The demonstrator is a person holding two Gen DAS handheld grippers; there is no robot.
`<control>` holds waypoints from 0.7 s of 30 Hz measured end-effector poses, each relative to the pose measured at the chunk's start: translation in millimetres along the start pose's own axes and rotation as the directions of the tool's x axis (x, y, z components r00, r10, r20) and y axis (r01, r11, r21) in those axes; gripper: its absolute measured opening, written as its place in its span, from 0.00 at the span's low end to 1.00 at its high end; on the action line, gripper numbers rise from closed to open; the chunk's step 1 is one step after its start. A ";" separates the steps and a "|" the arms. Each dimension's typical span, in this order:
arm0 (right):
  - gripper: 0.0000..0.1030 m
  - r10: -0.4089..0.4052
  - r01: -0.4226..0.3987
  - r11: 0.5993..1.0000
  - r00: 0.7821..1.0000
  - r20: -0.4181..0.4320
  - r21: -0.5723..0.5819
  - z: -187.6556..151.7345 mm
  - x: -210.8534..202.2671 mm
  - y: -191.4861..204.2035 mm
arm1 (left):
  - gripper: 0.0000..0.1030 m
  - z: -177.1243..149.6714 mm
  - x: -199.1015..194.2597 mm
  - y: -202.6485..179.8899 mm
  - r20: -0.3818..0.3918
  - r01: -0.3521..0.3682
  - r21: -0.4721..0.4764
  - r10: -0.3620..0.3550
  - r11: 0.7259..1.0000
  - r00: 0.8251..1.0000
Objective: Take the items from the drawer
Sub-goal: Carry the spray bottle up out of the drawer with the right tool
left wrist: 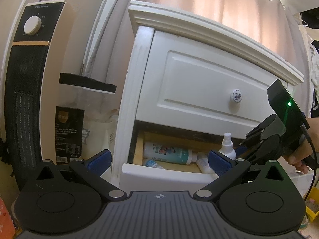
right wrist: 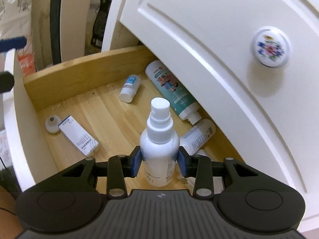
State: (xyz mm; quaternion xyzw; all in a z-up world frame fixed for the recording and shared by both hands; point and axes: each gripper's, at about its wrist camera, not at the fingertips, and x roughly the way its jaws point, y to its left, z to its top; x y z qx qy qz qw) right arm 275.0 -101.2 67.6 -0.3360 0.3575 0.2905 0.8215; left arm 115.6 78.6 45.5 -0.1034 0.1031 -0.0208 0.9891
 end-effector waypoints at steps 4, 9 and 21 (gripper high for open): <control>0.37 -0.010 0.009 0.999 1.000 0.029 0.041 -5.4 -10.5 -4.7 | 1.00 0.8 -2.8 -0.3 0.001 0.006 0.001 -0.006 1.000 1.000; 0.37 -0.027 0.021 0.995 0.998 0.062 0.092 -13.4 -23.8 -11.2 | 1.00 0.3 -4.9 -1.4 -0.002 0.018 0.000 -0.018 1.000 1.000; 0.37 -0.105 0.084 0.984 0.986 0.131 0.160 -25.3 -71.0 -15.4 | 1.00 -3.0 -15.8 -9.2 -0.009 0.028 0.008 -0.028 1.000 1.000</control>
